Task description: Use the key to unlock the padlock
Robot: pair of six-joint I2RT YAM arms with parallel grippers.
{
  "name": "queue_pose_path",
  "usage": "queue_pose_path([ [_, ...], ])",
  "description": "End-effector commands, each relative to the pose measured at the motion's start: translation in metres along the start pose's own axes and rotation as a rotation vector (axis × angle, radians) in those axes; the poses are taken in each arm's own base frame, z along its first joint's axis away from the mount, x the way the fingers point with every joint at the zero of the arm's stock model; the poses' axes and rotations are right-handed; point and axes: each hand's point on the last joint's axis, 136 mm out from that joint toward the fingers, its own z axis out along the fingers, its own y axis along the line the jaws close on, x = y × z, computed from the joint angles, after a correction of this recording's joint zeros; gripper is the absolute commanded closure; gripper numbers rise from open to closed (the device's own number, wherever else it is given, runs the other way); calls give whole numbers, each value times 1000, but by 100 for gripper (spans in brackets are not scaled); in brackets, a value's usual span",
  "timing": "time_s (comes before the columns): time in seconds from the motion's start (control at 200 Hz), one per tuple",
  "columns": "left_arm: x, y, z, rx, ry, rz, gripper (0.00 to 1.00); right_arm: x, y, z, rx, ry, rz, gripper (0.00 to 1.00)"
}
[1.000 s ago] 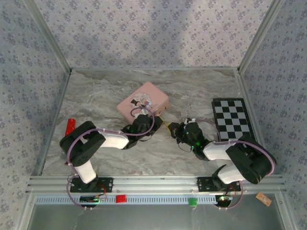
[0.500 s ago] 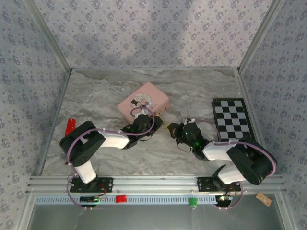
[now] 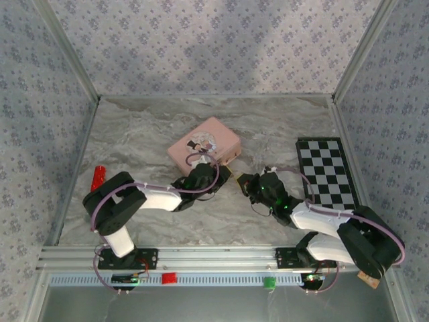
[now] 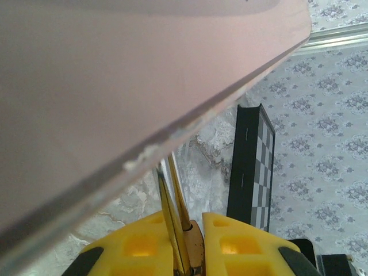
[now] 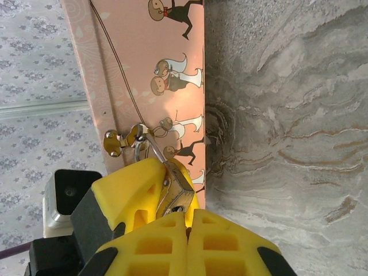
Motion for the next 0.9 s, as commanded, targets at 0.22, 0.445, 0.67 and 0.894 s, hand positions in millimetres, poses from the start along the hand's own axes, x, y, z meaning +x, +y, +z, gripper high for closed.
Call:
queue_pose_path([
  [0.22,-1,-56,-14,84,-33,17,100,-5,64,0,-174,-8,-22,100],
  [0.445,3,-57,-12,78,-13,25,100,3,69,9,-181,47,3,100],
  [0.67,3,-56,-8,69,-14,18,100,16,83,15,-223,90,14,100],
  [0.894,-2,-56,-9,68,-40,-7,100,23,75,23,-207,101,72,100],
])
